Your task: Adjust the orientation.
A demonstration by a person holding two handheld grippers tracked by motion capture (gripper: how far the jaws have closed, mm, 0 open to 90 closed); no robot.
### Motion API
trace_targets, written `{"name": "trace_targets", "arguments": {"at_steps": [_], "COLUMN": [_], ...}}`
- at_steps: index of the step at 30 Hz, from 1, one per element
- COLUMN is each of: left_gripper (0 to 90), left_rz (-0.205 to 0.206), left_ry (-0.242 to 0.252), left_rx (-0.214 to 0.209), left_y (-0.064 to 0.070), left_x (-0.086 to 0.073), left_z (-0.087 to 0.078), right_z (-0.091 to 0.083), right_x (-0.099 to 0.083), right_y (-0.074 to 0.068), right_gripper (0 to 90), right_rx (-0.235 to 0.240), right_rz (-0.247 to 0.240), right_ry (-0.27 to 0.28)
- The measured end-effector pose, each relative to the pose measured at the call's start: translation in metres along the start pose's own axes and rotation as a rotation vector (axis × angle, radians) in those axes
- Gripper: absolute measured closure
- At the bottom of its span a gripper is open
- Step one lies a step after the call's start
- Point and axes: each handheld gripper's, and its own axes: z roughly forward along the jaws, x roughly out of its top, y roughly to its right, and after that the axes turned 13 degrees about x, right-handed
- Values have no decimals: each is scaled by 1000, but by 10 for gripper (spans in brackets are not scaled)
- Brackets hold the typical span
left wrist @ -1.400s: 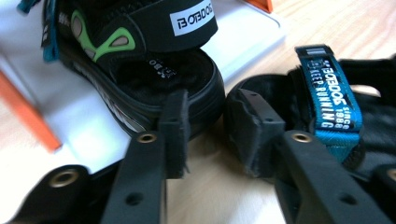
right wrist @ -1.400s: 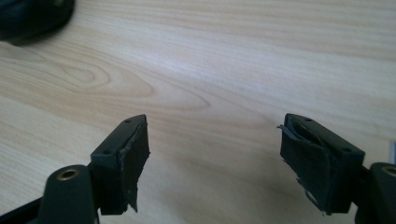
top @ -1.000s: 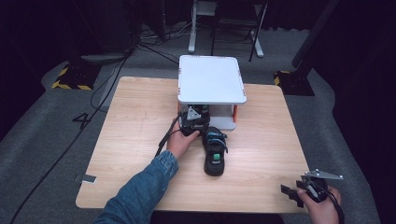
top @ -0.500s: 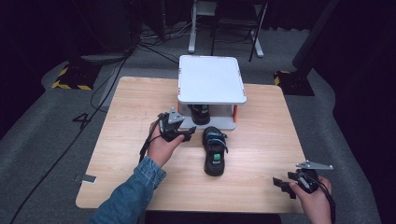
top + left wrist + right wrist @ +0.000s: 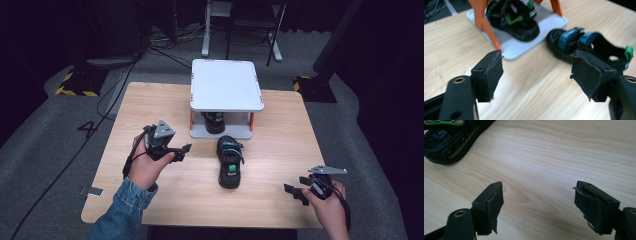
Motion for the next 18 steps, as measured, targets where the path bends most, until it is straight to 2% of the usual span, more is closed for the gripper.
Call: {"name": "trace_targets", "arguments": {"at_steps": [3,8,11,16,17,18], "left_gripper": [229,226,226,224,223,213], "left_rz": [-5,-57,-88,-107,-117,-117], "left_ry": [-26,-71,-80,-108,-127,-127], "left_rx": [18,54,79,113,125,125], "left_y": [-11,-29,-37,-49,-54,-54], "left_x": [-12,-33,-43,-58,-66,-66], "left_z": [-5,-14,-18,-24,-26,-26], "right_z": [8,28,37,47,48,48], "right_x": [12,26,34,44,46,46], "right_y": [-5,-16,-25,-40,-44,-44], "right_gripper": [232,220,209,194,187,187], "right_rx": [19,70,91,121,131,131], "right_rz": [-30,-83,-114,-158,-166,-166], "right_ry": [7,3,13,2,1,1]}}
